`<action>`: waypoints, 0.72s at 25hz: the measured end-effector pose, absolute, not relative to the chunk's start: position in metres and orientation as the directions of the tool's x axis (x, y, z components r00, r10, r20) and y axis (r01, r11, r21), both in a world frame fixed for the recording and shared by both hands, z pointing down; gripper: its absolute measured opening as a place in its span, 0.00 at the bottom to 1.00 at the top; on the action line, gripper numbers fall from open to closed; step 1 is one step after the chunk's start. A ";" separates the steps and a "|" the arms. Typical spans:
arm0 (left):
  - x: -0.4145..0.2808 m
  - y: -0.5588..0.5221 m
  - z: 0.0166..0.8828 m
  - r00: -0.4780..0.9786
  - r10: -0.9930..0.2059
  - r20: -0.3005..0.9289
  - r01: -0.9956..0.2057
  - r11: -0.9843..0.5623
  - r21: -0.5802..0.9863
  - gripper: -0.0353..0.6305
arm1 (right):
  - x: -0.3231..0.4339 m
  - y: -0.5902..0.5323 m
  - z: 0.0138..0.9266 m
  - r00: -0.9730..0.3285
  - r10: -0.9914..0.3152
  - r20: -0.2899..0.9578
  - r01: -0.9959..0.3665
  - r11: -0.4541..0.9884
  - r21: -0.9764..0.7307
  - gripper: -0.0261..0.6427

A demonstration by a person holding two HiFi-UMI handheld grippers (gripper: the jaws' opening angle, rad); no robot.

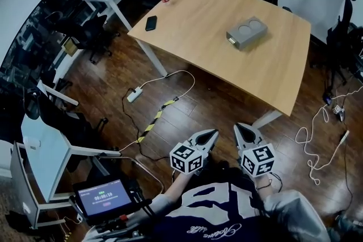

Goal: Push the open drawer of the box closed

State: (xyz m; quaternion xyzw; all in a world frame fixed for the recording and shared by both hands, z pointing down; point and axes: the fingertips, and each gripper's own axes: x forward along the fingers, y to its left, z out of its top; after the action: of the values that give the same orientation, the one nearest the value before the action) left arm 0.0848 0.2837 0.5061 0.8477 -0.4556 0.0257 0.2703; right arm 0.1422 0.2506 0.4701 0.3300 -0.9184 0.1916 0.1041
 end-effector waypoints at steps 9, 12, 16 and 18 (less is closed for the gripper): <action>0.094 0.301 0.502 0.557 -0.783 0.277 -0.805 -0.426 0.414 0.06 | 0.150 0.264 0.470 -0.782 -0.547 0.299 -0.619 0.733 -0.280 0.02; 0.094 0.304 0.501 0.551 -0.788 0.276 -0.810 -0.425 0.404 0.06 | 0.150 0.266 0.469 -0.787 -0.541 0.295 -0.613 0.740 -0.278 0.02; 0.092 0.305 0.497 0.542 -0.796 0.269 -0.815 -0.420 0.399 0.06 | 0.147 0.268 0.465 -0.796 -0.534 0.285 -0.602 0.750 -0.273 0.02; 0.091 0.304 0.497 0.535 -0.799 0.274 -0.822 -0.416 0.390 0.06 | 0.146 0.266 0.463 -0.799 -0.532 0.281 -0.598 0.754 -0.271 0.02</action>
State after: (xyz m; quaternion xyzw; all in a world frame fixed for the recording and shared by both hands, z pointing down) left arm 0.0908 0.3037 0.4966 0.8411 -0.4818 0.0225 0.2447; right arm 0.1455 0.2663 0.4634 0.3033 -0.9319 0.1758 0.0935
